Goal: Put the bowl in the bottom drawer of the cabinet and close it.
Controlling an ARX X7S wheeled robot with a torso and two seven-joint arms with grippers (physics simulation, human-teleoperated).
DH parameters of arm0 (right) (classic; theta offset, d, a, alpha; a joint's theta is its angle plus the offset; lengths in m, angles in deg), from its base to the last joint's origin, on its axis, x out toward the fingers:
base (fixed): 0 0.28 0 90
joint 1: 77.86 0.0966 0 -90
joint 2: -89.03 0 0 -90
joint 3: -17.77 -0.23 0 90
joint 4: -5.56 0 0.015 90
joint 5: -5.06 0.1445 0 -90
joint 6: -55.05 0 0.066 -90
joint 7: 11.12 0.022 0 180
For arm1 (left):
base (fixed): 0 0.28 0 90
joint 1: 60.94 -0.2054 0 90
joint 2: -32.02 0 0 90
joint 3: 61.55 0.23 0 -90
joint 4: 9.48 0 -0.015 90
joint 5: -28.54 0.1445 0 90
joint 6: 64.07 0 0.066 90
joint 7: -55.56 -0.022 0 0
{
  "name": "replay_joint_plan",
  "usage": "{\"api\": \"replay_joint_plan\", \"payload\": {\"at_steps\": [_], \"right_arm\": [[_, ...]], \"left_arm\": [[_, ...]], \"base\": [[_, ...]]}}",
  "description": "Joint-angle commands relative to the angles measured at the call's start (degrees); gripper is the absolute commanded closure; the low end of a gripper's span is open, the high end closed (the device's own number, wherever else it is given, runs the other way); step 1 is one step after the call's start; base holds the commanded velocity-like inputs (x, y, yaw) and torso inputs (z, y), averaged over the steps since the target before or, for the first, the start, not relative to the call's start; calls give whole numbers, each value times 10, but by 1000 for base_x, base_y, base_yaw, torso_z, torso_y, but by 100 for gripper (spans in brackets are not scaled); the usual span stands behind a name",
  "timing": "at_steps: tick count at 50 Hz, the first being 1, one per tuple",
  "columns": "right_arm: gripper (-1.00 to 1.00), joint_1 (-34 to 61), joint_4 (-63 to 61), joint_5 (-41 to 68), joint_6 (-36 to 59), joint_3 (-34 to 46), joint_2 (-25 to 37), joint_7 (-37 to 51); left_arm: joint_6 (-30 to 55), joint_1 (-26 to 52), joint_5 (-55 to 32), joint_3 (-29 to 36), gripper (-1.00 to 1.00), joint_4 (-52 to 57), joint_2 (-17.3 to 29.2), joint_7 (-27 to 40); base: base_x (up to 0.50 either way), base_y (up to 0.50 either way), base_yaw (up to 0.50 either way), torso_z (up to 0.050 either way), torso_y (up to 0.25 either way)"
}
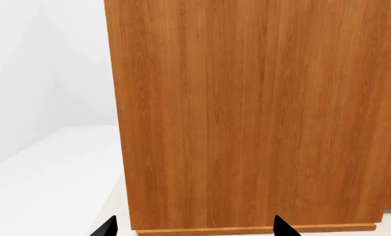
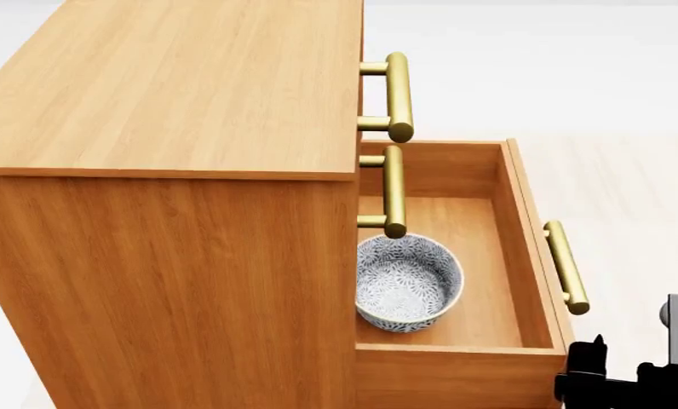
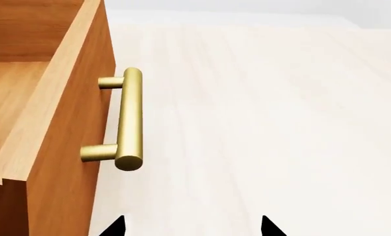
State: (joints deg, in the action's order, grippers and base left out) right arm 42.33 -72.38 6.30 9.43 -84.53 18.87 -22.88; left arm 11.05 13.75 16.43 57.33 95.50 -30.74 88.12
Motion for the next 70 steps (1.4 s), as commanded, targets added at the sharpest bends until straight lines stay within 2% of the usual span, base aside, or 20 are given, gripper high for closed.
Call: {"api": "replay_joint_plan", "payload": {"at_steps": [1,70], "right_arm": [[-100,-1,0,7,1,9,-8,-6],[-100,2,-16,12,3,59,-53,12]], "left_arm": [[1,0,0,1,-100,1,1,1],[-4,3,-3,6,-100,-2,4,4]], "base": [[0,0,0,0,0],[0,0,0,0,0]]}}
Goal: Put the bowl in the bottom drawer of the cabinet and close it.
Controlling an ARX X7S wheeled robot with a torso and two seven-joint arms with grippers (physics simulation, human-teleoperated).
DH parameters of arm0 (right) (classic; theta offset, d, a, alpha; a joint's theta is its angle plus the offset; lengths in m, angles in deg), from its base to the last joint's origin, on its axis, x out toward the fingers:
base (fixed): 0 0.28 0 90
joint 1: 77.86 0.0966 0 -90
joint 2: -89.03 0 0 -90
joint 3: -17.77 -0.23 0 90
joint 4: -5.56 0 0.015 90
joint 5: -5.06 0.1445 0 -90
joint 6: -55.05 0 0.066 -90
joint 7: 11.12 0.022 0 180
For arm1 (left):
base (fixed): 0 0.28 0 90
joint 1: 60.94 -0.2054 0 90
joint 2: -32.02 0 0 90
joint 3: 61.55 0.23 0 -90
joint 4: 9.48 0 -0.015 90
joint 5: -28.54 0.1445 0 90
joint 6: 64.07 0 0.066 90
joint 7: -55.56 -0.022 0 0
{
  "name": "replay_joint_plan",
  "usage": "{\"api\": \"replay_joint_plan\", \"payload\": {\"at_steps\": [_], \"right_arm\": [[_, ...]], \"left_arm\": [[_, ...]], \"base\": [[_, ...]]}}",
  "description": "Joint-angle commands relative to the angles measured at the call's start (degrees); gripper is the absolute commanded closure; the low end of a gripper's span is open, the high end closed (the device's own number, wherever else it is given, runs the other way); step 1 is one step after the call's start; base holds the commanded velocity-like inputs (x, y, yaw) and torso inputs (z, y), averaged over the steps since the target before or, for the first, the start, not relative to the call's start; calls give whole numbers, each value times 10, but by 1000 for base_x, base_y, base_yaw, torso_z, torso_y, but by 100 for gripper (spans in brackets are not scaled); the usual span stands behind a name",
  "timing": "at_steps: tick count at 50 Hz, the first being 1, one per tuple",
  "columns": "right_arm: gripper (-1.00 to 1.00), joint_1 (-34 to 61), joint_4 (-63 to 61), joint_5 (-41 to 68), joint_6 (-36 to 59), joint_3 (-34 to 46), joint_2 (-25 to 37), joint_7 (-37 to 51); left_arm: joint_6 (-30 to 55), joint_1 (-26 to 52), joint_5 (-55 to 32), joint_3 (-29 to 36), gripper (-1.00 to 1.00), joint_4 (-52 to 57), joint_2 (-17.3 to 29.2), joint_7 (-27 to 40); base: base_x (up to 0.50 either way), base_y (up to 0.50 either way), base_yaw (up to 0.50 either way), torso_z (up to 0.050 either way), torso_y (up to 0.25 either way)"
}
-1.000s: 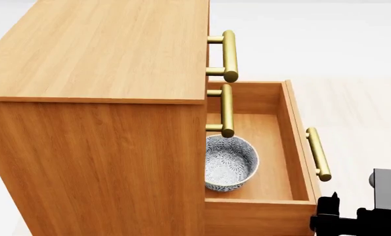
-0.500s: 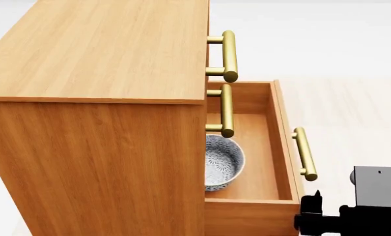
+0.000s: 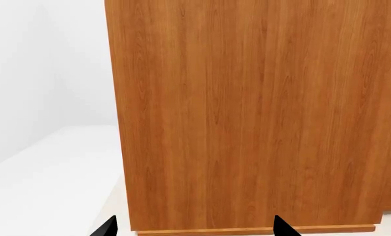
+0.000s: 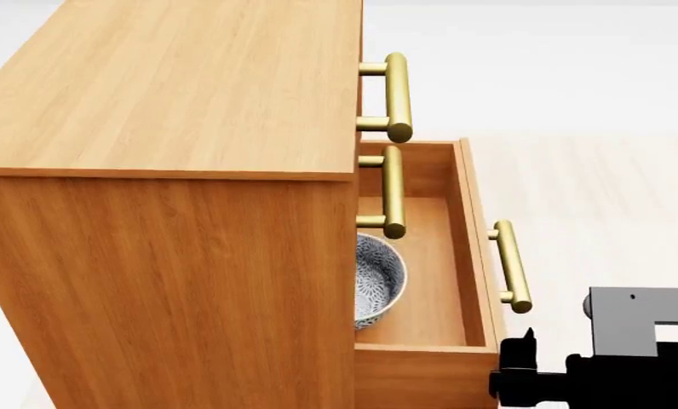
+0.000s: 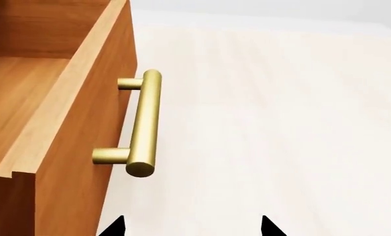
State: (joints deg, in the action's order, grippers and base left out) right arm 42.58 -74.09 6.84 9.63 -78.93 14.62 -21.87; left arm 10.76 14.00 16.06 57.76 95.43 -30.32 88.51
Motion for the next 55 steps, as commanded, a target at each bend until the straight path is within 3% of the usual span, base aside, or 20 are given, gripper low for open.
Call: {"api": "replay_joint_plan", "payload": {"at_steps": [1,55], "right_arm": [[-100,0,2,7,0,2,-12,3],[-100,4,-28,13,22,44,-42,21]], "left_arm": [[0,1,1,2,-100,0,0,1],[-2,1,-3,4,-100,2,5,3]], "base": [[0,0,0,0,0],[0,0,0,0,0]]}}
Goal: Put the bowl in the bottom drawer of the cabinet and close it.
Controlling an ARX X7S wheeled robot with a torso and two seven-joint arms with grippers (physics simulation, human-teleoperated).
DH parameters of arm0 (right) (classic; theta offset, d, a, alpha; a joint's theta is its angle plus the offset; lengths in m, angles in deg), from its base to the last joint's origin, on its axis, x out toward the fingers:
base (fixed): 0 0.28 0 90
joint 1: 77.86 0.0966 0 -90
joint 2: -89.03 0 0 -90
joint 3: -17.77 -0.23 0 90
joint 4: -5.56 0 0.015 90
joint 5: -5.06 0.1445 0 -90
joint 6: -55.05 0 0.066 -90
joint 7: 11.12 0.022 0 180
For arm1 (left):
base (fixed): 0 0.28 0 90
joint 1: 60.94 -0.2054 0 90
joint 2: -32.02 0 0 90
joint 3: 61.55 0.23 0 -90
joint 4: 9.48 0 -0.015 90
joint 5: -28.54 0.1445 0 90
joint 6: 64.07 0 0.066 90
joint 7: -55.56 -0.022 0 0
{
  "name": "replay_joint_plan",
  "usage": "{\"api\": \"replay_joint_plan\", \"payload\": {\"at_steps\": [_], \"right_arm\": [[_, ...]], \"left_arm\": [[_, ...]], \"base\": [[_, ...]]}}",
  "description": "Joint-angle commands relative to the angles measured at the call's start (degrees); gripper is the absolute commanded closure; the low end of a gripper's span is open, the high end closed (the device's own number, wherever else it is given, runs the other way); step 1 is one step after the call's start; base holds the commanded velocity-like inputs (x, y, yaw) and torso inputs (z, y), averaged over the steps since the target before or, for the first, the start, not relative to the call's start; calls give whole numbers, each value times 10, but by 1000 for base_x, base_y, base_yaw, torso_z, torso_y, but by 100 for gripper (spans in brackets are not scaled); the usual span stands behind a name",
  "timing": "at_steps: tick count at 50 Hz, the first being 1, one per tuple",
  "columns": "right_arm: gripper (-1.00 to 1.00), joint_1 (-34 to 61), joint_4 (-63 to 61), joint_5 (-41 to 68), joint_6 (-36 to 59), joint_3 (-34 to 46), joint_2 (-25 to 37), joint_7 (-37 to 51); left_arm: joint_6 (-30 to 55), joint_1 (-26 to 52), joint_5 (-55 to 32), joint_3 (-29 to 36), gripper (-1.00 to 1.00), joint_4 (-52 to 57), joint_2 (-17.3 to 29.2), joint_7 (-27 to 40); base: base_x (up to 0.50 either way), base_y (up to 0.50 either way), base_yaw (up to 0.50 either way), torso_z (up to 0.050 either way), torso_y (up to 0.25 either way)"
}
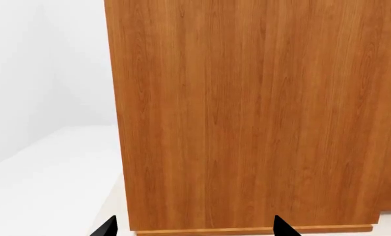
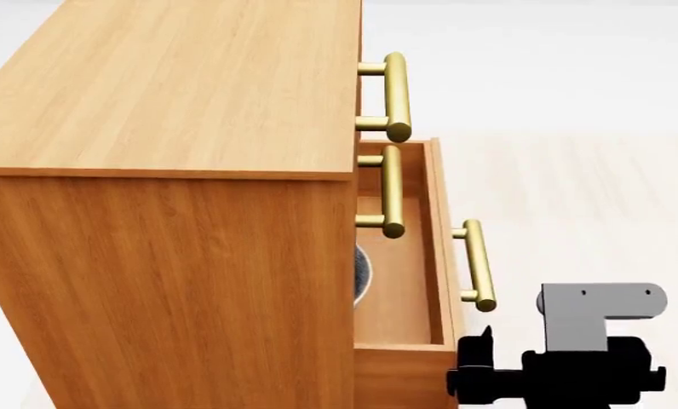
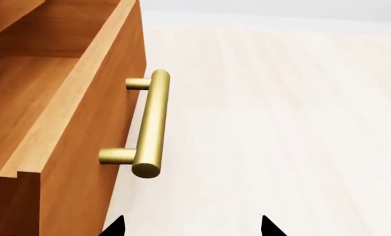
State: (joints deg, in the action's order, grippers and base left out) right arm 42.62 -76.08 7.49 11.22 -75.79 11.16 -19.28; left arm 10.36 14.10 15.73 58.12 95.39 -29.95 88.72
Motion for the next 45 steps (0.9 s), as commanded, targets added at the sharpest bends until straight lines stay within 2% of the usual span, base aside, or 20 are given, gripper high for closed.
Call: {"api": "replay_joint_plan", "payload": {"at_steps": [1,45], "right_arm": [[-100,5,-5,5,5,15,-8,-4],[-100,1,-3,14,1,57,-29,2]], "left_arm": [[3,0,0,1,-100,4,1,2],[-3,0,-2,4,-100,1,3,3]], "base": [[0,0,0,0,0],[0,0,0,0,0]]}}
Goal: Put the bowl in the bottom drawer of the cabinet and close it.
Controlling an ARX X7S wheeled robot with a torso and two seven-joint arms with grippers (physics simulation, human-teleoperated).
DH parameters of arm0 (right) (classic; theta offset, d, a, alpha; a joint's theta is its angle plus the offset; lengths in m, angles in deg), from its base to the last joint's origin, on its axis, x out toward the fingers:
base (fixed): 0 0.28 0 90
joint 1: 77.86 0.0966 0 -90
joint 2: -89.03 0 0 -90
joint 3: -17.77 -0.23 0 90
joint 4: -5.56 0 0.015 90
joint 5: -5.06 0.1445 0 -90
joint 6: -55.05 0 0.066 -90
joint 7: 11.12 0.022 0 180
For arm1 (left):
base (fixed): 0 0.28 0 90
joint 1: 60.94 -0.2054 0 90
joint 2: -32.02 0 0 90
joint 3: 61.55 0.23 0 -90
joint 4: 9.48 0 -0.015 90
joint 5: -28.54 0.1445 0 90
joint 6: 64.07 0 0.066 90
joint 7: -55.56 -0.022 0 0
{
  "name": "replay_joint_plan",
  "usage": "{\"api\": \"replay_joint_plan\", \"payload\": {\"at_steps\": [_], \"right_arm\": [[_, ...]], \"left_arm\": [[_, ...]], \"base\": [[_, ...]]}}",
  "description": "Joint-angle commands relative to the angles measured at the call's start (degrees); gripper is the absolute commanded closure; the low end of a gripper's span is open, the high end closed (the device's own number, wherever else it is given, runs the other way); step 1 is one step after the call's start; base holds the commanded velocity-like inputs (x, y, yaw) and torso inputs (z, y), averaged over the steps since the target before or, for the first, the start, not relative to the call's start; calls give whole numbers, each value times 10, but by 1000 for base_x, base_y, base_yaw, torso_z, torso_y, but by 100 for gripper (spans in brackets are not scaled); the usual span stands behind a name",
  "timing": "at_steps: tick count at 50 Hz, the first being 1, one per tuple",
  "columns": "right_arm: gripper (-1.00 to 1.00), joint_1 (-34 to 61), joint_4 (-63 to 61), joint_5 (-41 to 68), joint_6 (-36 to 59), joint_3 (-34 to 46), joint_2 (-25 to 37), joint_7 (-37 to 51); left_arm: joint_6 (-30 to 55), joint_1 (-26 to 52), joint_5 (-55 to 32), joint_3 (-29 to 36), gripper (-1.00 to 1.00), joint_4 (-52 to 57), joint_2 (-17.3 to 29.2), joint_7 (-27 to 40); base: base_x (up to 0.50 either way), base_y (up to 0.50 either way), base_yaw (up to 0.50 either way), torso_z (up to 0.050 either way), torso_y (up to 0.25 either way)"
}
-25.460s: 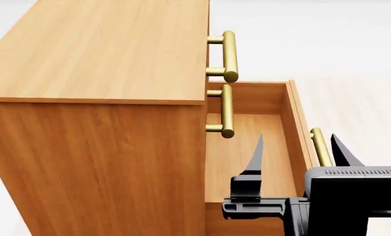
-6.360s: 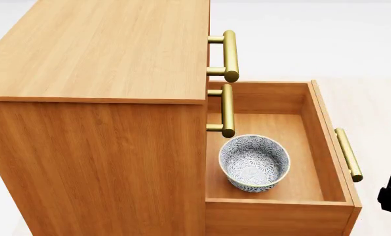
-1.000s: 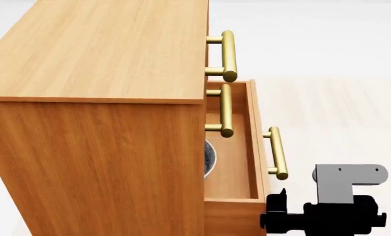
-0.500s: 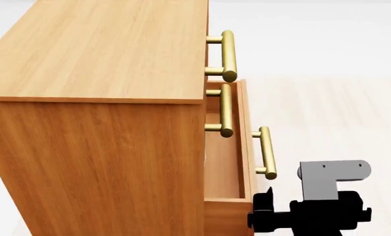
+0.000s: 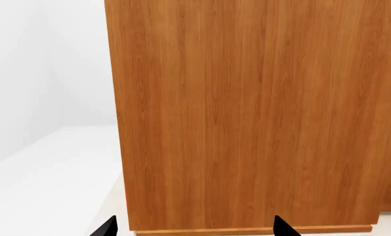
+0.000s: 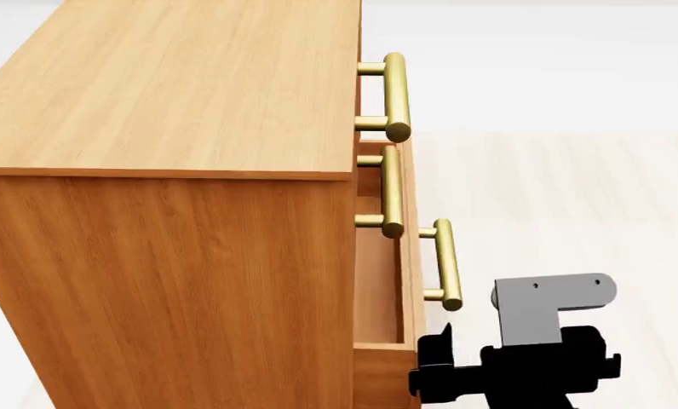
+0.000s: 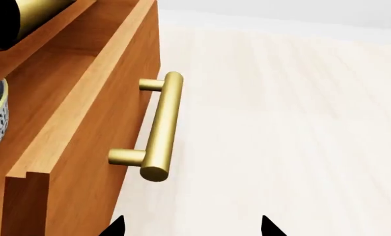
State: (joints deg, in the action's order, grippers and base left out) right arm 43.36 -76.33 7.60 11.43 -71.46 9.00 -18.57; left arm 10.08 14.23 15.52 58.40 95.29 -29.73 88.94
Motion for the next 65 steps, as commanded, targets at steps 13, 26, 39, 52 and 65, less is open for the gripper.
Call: {"api": "replay_joint_plan", "payload": {"at_steps": [13,26,39,52,65], "right_arm": [[-100,-6,1,16,-2,25,-15,-1],[-100,2,12,23,-6,30,-21,3],[-100,13,18,34,3,25,-35,18],[-100,21,40,38,0,27,-47,38],[-100,16,51,46,-10,43,-51,40]], "left_arm": [[-1,-1,1,2,-100,2,1,3],[0,0,-2,2,-100,3,3,3],[-2,1,-1,3,-100,0,3,3],[-4,2,-4,3,-100,-1,3,3],[-7,1,-5,4,-100,-1,4,3]], "base": [[0,0,0,0,0],[0,0,0,0,0],[0,0,0,0,0],[0,0,0,0,0],[0,0,0,0,0]]}}
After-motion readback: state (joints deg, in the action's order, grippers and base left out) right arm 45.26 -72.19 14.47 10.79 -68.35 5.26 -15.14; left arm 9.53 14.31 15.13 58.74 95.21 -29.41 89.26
